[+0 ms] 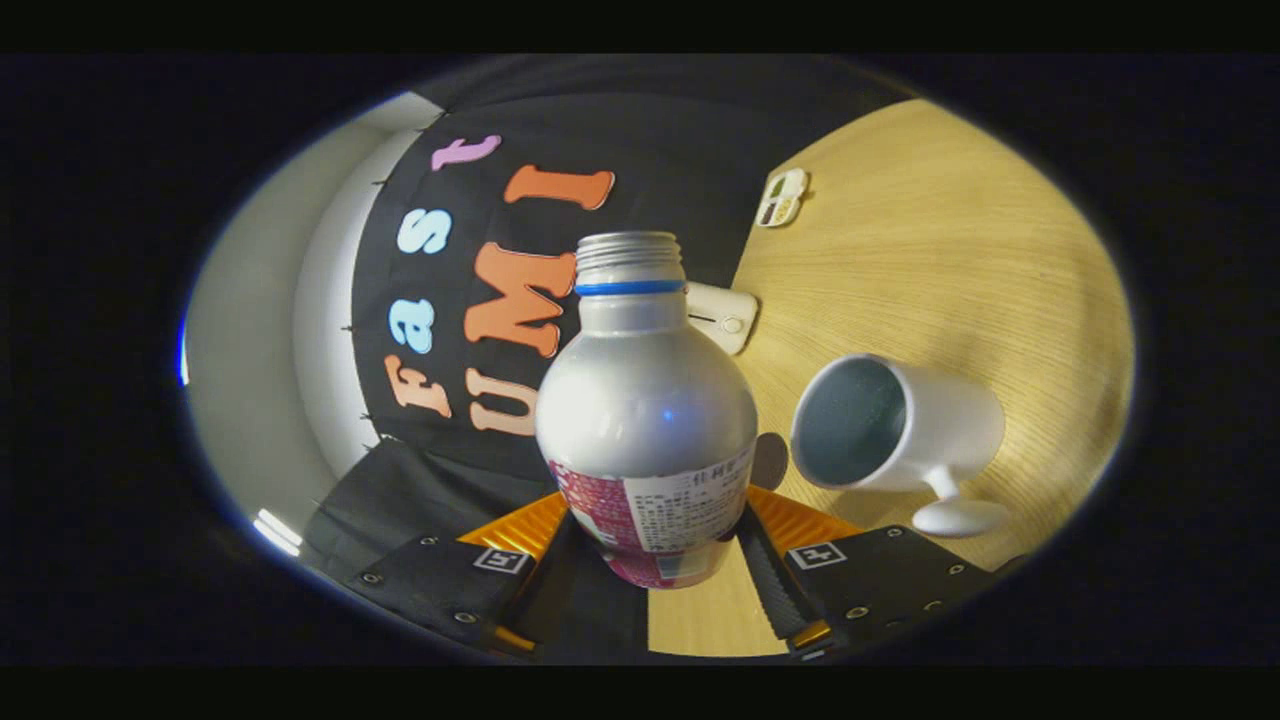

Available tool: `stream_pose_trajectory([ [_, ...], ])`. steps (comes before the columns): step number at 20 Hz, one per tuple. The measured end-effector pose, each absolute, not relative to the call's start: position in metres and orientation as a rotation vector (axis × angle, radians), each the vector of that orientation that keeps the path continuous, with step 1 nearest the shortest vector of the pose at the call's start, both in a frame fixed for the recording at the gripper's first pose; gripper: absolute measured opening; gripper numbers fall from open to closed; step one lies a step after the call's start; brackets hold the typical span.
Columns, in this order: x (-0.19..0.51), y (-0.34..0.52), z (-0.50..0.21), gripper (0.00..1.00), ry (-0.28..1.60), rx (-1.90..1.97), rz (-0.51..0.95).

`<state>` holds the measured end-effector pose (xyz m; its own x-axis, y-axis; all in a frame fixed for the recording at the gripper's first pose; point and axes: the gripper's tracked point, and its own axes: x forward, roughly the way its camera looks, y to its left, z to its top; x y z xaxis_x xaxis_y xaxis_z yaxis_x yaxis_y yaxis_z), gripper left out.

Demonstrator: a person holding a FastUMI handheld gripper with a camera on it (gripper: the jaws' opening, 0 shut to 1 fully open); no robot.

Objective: Take the bottle from table, then pour the juice into the cup, finally place the bottle on the coaster

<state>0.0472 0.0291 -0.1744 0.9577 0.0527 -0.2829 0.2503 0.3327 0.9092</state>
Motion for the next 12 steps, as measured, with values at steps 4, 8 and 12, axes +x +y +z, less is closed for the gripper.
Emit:
stream_pose_trajectory([
  [4,0.055,0.038,-0.161,0.79,0.283,1.059,-0.104],
  [8,0.07,0.057,-0.157,0.78,0.299,0.865,-0.074],
  [12,0.091,0.07,-0.164,0.79,0.331,0.677,-0.072],
])
